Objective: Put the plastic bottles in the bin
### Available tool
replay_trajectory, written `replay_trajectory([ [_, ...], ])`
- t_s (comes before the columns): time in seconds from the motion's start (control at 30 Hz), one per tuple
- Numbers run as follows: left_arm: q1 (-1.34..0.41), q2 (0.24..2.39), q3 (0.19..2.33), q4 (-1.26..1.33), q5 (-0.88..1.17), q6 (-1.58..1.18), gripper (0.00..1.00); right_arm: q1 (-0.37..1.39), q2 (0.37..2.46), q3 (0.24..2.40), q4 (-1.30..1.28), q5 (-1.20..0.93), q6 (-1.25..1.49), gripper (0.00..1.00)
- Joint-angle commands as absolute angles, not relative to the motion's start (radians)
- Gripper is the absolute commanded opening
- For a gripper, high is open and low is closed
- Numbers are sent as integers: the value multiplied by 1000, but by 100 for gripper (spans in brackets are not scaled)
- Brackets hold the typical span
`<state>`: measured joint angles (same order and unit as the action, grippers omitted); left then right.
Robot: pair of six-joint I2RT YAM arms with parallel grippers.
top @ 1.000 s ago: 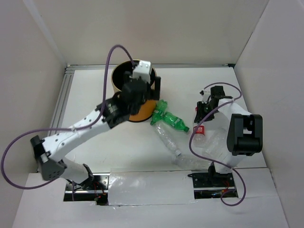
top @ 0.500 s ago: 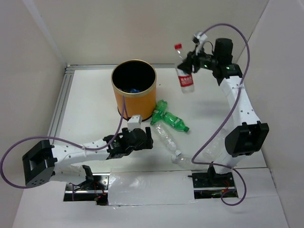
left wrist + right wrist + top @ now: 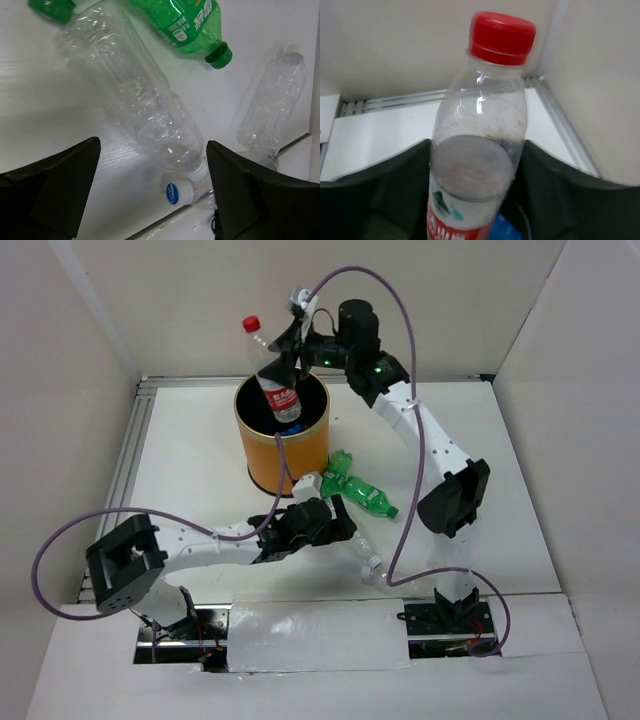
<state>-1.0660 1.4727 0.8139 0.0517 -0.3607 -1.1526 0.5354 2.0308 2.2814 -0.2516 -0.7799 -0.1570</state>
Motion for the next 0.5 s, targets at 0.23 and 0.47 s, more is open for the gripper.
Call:
replay_trajectory([
  [0.23,-1046,1774,1125,-121,-357,-1258,100,391,1875,2097,-288,-692,-98,100],
  [0.47,-1046,1959,1259,-336,-302,-1203,77,149,1680,1740,-362,-720,-132,100],
])
